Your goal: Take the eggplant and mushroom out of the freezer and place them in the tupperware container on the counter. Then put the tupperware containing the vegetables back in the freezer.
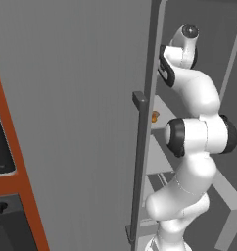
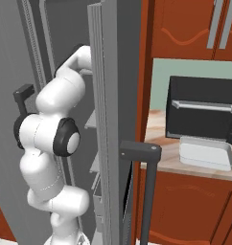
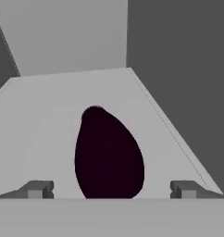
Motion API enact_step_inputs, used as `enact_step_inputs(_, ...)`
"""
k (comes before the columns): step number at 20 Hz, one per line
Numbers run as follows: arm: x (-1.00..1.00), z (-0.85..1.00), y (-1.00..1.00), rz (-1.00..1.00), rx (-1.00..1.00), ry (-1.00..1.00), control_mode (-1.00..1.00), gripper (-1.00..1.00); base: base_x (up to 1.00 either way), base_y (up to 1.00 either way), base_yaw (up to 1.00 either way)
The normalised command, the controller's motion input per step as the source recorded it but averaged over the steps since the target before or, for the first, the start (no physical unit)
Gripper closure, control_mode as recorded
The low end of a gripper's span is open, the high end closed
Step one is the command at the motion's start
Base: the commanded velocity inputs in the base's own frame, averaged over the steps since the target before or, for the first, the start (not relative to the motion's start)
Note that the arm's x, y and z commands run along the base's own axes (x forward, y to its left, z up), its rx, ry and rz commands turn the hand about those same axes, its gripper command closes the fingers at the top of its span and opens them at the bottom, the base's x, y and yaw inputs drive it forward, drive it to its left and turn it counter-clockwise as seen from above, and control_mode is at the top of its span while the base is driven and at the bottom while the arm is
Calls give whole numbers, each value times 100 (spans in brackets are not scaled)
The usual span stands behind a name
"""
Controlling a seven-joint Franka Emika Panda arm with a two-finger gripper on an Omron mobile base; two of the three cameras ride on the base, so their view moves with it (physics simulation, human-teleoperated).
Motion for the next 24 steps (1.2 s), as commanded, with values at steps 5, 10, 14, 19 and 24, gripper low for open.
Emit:
enact_step_inputs(5,54,-22,-4,0,0,9,-100,-100,0,0,0)
enact_step_inputs(10,36,-21,-9,0,0,2,-100,-100,0,0,0)
enact_step_inputs(14,16,-19,-2,0,0,0,-100,100,0,0,0)
enact_step_inputs(19,0,-11,0,0,0,0,-100,100,0,0,0)
enact_step_inputs(24,-40,0,0,0,0,-11,-100,100,0,0,0)
